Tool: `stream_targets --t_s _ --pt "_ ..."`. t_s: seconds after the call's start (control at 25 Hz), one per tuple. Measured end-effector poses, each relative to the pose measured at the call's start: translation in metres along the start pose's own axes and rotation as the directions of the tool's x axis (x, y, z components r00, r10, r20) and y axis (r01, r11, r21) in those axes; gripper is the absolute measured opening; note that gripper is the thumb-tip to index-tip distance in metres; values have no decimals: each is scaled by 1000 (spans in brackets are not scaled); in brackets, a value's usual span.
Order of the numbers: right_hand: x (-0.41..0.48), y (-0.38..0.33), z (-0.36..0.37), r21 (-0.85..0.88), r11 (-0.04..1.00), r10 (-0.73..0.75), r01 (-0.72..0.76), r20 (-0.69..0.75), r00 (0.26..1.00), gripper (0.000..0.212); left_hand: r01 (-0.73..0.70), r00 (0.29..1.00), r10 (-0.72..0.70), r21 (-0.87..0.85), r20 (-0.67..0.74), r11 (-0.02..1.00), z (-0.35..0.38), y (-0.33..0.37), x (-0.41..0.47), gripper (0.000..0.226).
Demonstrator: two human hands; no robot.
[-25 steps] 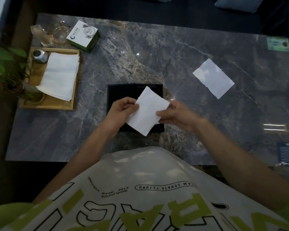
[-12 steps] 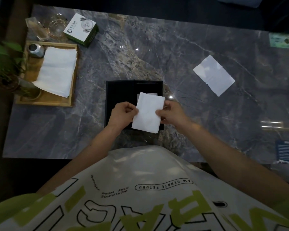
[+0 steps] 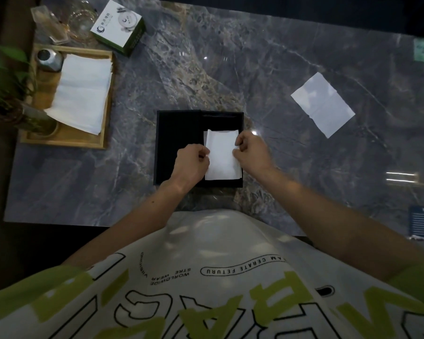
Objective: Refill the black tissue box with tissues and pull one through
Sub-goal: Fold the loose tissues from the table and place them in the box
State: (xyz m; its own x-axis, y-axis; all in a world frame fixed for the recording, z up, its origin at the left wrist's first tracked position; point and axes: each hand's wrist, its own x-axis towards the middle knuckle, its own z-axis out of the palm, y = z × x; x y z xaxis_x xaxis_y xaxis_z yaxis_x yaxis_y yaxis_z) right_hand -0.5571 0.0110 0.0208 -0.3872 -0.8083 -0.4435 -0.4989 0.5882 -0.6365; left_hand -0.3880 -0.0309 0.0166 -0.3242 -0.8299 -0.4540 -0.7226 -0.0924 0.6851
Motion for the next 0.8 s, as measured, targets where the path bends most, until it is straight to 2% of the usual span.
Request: stream_targets --t_s 0.08,0.16,0.24,0.32,0.4,0.48,0.52,0.56,0.64,0.8 --pt "4 0 1 -76 997 -10 12 25 1000 17 -2 999 1 30 34 1000 0 4 2 28" --pt "11 0 6 -170 985 -16 30 87 996 28 -25 994 16 86 107 996 1 11 6 16" --pt "12 -2 9 -259 964 -10 56 175 985 40 -29 986 5 143 166 989 4 19 10 23" --pt "13 -5 11 -312 947 -4 73 217 976 43 -8 972 -35 183 233 983 6 25 15 27" --pt "16 -8 13 -346 935 6 79 239 971 35 -7 952 -67 242 299 970 9 27 20 28" --pt "19 -13 14 -380 922 43 72 286 957 12 -6 940 -94 294 327 956 9 28 25 25" --pt "21 -16 14 -388 919 57 71 309 950 12 -6 936 -101 304 336 953 9 28 27 18" --pt "25 -16 16 -389 918 62 73 323 944 25 -4 936 -105 307 337 952 9 28 29 13" --pt "27 -17 16 -371 926 56 71 321 945 32 -3 945 -90 283 315 959 11 24 33 20" --pt "29 -9 17 -320 941 -4 106 304 953 9 -17 973 -35 222 229 975 13 21 32 20"
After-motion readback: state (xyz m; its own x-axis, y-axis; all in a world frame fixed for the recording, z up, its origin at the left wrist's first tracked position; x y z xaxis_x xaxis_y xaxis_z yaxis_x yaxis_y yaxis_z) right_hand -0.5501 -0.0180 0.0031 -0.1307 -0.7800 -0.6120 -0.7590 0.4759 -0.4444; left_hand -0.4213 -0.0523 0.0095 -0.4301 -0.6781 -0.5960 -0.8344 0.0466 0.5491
